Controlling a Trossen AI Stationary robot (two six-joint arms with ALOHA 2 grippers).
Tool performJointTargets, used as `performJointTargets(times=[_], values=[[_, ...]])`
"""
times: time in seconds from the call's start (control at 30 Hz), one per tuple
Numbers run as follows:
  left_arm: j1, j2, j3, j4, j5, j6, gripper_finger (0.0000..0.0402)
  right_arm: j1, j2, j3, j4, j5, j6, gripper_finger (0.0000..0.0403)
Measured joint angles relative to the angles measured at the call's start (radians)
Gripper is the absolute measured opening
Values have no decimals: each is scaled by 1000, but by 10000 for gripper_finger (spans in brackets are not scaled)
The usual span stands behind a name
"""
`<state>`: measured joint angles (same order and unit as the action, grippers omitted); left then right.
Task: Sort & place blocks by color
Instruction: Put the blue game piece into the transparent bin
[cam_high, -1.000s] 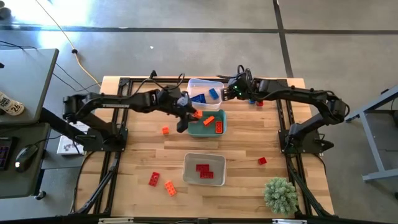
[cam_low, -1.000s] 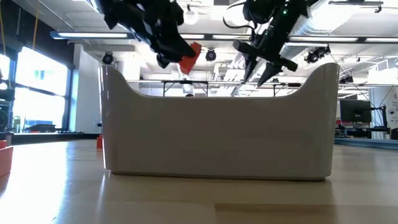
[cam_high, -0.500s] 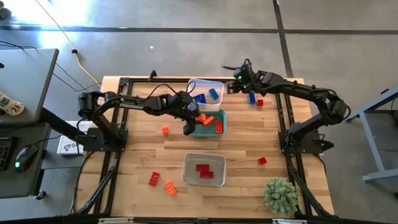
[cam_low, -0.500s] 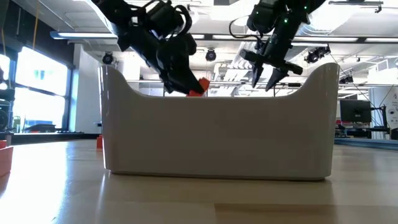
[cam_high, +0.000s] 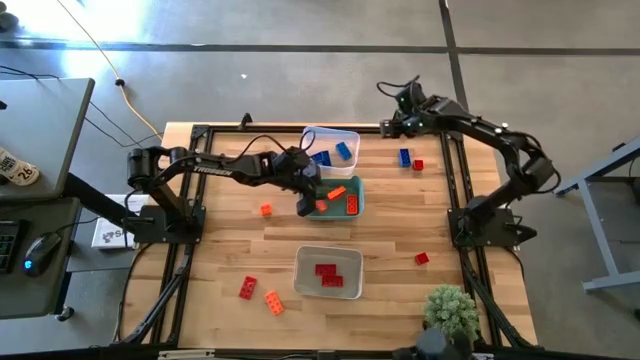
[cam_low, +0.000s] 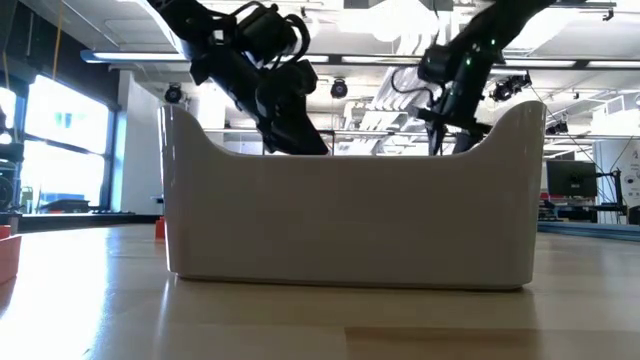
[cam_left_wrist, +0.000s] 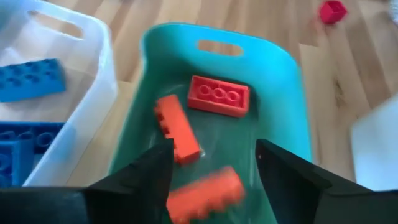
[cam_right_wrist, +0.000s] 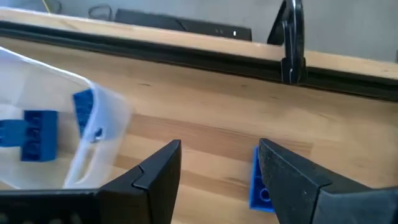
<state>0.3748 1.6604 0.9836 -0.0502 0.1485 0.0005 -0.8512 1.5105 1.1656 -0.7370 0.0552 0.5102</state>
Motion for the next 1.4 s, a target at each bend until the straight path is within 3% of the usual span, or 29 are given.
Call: performJointTargets(times=[0.23, 0.5, 0.77, 1.4], values=[[6, -5, 93, -75, -59, -49, 225, -52, 100, 0, -3, -40, -78, 201], [5, -5, 258, -271, -64, -82, 225, -57, 171, 0, -58, 42, -146, 201], [5, -6, 430, -392, -64, -74, 225, -80, 231, 0, -82, 29, -153, 201], [9, -6, 467, -403, -74, -68, 225, -81, 244, -2, -103, 20, -175, 201]])
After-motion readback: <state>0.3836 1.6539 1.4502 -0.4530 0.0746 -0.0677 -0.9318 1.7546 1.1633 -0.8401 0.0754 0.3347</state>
